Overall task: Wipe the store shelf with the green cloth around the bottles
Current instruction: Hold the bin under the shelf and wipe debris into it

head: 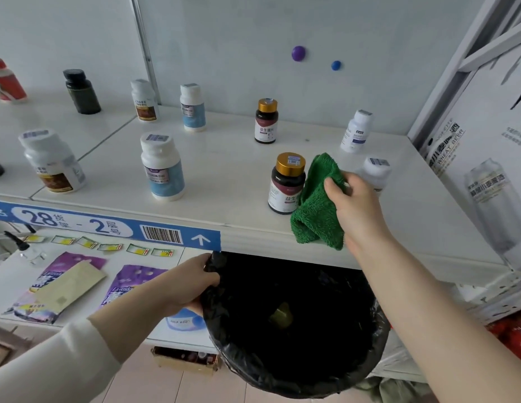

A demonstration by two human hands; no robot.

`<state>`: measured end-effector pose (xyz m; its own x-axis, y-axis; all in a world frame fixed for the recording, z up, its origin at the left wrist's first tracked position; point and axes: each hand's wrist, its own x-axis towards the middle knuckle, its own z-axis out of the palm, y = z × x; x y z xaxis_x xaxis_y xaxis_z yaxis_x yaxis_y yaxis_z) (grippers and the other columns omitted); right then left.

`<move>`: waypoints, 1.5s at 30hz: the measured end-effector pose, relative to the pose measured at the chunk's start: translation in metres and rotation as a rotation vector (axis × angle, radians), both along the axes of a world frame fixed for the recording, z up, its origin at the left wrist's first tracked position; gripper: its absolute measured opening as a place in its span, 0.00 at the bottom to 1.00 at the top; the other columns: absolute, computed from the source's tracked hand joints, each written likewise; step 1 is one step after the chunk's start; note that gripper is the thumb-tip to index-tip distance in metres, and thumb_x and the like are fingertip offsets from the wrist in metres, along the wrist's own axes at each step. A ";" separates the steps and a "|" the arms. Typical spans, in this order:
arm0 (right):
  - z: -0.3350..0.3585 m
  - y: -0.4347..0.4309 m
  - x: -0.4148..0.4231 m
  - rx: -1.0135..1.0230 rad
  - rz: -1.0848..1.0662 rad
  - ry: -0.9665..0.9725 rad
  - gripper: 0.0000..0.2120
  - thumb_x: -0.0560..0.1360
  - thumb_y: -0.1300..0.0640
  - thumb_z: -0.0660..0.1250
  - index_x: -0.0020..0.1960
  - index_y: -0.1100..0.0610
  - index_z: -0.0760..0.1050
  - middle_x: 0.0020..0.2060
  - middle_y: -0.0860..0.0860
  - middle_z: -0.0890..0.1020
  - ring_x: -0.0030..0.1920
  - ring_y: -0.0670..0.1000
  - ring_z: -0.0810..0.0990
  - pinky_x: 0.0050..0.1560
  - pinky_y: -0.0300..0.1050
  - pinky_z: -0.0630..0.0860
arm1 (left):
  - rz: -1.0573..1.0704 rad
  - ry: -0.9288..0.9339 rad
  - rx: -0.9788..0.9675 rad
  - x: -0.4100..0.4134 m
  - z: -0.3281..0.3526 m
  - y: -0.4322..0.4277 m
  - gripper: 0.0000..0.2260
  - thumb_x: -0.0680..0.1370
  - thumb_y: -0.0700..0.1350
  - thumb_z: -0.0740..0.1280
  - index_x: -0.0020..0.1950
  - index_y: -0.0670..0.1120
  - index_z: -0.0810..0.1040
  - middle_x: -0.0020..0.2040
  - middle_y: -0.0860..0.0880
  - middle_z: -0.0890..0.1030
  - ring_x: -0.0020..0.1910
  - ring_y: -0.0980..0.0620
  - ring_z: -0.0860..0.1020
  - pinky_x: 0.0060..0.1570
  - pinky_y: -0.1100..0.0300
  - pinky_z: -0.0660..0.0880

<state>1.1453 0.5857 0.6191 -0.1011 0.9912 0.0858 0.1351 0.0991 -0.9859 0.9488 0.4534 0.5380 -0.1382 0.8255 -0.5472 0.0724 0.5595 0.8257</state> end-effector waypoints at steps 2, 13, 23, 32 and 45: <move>-0.005 -0.002 -0.010 0.009 -0.010 -0.023 0.13 0.75 0.56 0.63 0.59 0.57 0.73 0.49 0.54 0.80 0.51 0.56 0.79 0.57 0.58 0.75 | 0.010 0.002 0.005 -0.002 0.000 0.000 0.15 0.75 0.32 0.56 0.59 0.43 0.71 0.52 0.38 0.79 0.45 0.42 0.82 0.31 0.58 0.78; 0.006 0.005 -0.036 0.050 -0.082 -0.064 0.12 0.75 0.56 0.64 0.57 0.58 0.75 0.49 0.54 0.81 0.50 0.55 0.79 0.56 0.54 0.76 | 0.038 -0.024 -0.019 -0.006 0.001 0.000 0.15 0.76 0.32 0.56 0.60 0.43 0.70 0.56 0.36 0.78 0.51 0.38 0.80 0.51 0.40 0.77; 0.059 0.132 -0.064 0.276 -0.295 -0.611 0.06 0.76 0.64 0.59 0.48 0.55 0.73 0.53 0.55 0.79 0.54 0.54 0.77 0.45 0.40 0.66 | 0.066 -0.011 -0.029 -0.007 0.002 0.008 0.12 0.76 0.34 0.57 0.57 0.44 0.71 0.55 0.38 0.78 0.49 0.42 0.81 0.43 0.50 0.81; 0.015 0.203 -0.085 0.041 -0.336 -0.707 0.15 0.78 0.65 0.54 0.63 0.62 0.71 0.62 0.57 0.75 0.62 0.57 0.73 0.60 0.46 0.70 | 0.122 0.019 -0.031 -0.016 -0.008 0.013 0.10 0.76 0.34 0.60 0.45 0.49 0.72 0.46 0.46 0.79 0.45 0.51 0.79 0.40 0.62 0.78; 0.002 0.190 -0.082 0.018 0.119 -0.869 0.25 0.76 0.63 0.54 0.71 0.48 0.62 0.67 0.56 0.69 0.62 0.58 0.70 0.53 0.41 0.67 | 0.067 -0.041 -0.050 -0.025 -0.008 0.013 0.09 0.76 0.34 0.60 0.48 0.47 0.73 0.49 0.41 0.79 0.45 0.46 0.82 0.41 0.55 0.81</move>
